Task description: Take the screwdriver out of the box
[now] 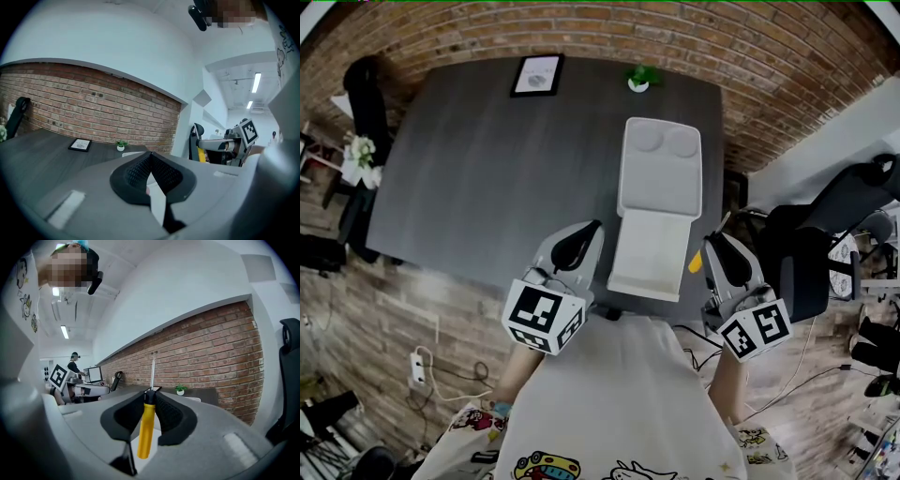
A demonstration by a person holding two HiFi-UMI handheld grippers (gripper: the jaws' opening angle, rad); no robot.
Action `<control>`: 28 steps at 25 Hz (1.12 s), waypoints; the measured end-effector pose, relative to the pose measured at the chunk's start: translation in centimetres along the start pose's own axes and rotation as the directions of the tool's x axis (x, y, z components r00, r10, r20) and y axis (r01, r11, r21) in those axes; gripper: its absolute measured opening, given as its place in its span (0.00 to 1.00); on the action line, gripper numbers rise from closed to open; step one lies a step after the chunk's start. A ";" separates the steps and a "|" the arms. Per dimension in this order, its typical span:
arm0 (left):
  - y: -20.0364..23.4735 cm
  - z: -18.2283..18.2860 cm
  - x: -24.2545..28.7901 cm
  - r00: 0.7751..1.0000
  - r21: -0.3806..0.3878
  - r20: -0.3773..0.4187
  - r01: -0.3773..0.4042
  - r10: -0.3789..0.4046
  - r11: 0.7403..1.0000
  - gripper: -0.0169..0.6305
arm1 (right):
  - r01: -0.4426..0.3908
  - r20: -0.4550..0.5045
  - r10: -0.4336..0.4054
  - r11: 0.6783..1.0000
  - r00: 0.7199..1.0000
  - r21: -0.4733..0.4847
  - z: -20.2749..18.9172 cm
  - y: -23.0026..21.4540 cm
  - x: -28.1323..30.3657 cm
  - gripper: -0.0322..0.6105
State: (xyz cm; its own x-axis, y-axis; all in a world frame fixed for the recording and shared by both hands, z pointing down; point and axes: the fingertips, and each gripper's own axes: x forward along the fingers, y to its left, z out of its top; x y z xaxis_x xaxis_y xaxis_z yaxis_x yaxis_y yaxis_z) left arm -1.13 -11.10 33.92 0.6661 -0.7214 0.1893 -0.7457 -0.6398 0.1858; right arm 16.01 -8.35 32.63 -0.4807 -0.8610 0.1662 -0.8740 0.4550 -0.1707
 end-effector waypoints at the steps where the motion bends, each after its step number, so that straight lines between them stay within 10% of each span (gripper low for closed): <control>1: 0.0 0.0 0.0 1.000 -0.001 0.000 0.000 0.000 1.000 0.03 | 0.001 0.000 -0.001 1.000 1.000 0.001 0.0 0.0 0.0 0.17; 28: 0.4 -0.3 0.9 1.000 -0.001 -0.013 -0.002 0.002 1.000 0.03 | -0.002 -0.037 0.002 1.000 0.999 0.005 -0.7 -0.4 0.5 0.17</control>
State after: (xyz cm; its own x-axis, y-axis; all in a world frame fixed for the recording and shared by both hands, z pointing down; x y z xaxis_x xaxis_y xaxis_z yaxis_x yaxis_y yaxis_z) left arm -0.87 -11.93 34.43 0.6648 -0.7193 0.2017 -0.7470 -0.6380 0.1868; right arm 16.03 -8.81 33.42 -0.4848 -0.8511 0.2017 -0.8727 0.4555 -0.1757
